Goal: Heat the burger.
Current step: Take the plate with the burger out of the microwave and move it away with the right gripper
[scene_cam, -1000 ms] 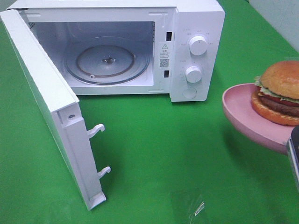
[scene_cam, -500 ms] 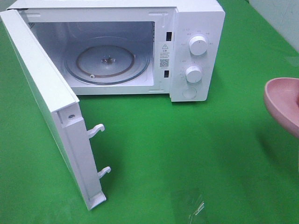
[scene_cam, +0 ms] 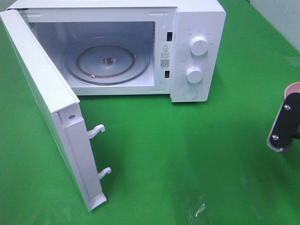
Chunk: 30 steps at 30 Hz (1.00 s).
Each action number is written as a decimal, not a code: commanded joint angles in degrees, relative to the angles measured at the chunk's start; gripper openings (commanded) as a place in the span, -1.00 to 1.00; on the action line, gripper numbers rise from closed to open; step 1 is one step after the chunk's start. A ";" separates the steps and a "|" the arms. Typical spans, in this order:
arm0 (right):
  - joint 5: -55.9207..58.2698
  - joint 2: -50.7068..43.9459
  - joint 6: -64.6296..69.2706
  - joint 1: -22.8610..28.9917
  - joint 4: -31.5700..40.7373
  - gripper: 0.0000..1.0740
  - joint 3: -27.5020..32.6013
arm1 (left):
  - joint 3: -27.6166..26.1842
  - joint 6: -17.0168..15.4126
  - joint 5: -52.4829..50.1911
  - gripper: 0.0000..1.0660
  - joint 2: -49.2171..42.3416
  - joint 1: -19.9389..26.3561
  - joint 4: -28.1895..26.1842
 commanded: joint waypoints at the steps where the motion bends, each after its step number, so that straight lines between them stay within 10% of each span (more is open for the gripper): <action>1: 1.32 4.01 7.16 -0.23 -3.90 -1.00 -2.18 | 0.11 -0.06 -0.74 0.87 -1.03 -0.06 -0.34; 9: 5.39 18.51 22.23 -0.23 -3.78 -1.00 -8.25 | 0.11 -0.06 -0.74 0.87 -1.03 -0.06 -0.34; 30: 3.27 20.17 24.69 -7.62 -4.18 -1.00 -8.59 | 0.11 -0.06 -0.74 0.87 -1.03 -0.06 -0.34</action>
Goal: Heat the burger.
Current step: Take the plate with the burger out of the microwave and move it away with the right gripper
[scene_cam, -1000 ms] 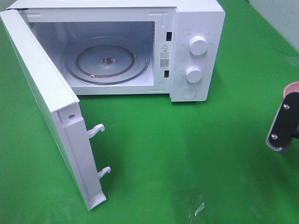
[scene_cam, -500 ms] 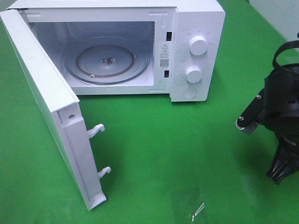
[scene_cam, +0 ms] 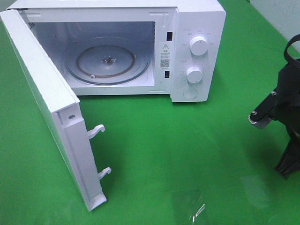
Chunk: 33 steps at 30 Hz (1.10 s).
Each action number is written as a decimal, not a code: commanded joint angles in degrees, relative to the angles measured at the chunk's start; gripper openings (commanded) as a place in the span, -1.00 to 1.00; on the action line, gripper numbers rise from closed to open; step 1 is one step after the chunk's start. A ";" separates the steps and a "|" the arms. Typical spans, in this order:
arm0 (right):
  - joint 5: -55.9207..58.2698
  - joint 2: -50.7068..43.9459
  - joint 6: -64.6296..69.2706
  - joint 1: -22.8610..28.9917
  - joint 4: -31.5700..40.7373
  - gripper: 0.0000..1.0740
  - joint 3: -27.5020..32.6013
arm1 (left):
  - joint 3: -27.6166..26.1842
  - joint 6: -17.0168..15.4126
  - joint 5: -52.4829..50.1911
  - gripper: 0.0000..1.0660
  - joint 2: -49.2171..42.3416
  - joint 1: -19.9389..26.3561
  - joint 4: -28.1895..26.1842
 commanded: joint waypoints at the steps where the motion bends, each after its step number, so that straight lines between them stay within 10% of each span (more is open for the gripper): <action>1: 1.26 0.29 0.80 -2.98 -3.38 -1.00 -0.23 | 0.11 -0.06 -0.74 0.87 -1.03 -0.06 -0.34; 33: -5.61 15.64 8.48 -5.16 -3.15 -0.96 -0.23 | 0.11 -0.06 -0.74 0.87 -1.03 -0.06 -0.34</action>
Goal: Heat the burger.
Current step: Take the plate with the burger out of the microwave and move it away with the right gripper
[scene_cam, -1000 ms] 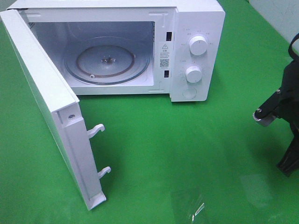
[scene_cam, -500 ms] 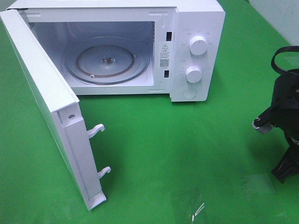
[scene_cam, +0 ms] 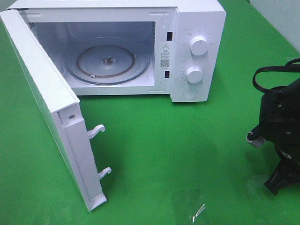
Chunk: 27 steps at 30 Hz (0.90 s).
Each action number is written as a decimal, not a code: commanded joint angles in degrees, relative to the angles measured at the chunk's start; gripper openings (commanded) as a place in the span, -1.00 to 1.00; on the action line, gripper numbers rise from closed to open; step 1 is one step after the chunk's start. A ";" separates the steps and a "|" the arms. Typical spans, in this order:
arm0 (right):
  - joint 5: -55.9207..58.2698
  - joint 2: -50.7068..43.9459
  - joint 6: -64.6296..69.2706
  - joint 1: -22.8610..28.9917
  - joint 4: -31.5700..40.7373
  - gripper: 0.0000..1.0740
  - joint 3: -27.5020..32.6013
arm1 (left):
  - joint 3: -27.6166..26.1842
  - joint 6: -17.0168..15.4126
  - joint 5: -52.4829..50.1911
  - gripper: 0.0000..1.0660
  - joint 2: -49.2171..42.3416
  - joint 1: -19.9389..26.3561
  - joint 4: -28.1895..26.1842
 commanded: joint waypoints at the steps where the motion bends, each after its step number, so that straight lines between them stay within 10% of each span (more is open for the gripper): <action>1: 1.55 1.60 1.32 -0.11 -2.35 -0.96 -0.06 | 0.11 -0.06 -0.74 0.87 -1.03 -0.06 -0.34; 11: 1.43 2.06 3.04 -0.11 -2.01 -0.84 -0.34 | 0.11 -0.06 -0.74 0.87 -1.03 -0.06 -0.34; 20: 2.86 -1.78 1.38 0.06 1.49 -0.17 -0.34 | 0.11 -0.06 -0.74 0.87 -1.03 -0.06 -0.34; 27: 1.20 -11.75 -1.72 0.06 7.22 -0.10 -0.34 | 0.11 -0.06 -0.74 0.87 -1.03 -0.06 -0.34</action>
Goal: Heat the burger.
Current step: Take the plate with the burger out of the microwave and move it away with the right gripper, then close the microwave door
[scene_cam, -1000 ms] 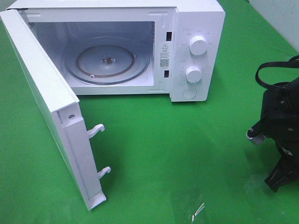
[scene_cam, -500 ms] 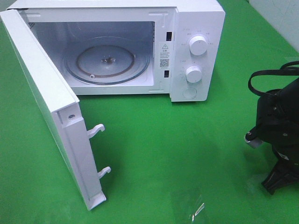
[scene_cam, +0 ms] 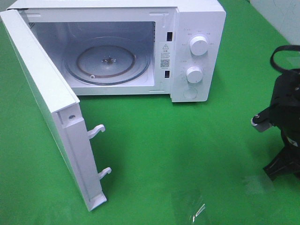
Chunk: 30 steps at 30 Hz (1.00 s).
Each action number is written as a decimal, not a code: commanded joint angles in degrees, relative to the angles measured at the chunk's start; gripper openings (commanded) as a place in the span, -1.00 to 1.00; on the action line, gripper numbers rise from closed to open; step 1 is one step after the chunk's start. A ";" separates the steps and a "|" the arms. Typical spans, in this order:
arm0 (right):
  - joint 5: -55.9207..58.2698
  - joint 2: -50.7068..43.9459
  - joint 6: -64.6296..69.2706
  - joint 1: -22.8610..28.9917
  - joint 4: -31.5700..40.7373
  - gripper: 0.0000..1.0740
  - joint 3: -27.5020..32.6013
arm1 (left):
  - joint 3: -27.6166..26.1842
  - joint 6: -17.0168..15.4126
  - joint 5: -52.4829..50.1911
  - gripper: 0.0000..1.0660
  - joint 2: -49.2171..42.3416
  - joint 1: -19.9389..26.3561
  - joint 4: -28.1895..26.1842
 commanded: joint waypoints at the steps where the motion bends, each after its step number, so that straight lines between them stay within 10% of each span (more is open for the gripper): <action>1: -0.11 -2.23 -1.38 0.06 1.66 -0.10 0.06 | 0.11 -0.06 -0.74 0.87 -1.03 -0.06 -0.34; 13: -3.61 -27.16 -21.77 0.06 21.43 0.51 0.06 | 0.11 -0.06 -0.74 0.87 -1.03 -0.06 -0.34; 30: 7.28 -51.74 -38.16 0.06 36.21 0.42 0.06 | 0.11 -0.06 -0.74 0.87 -1.03 -0.06 -0.34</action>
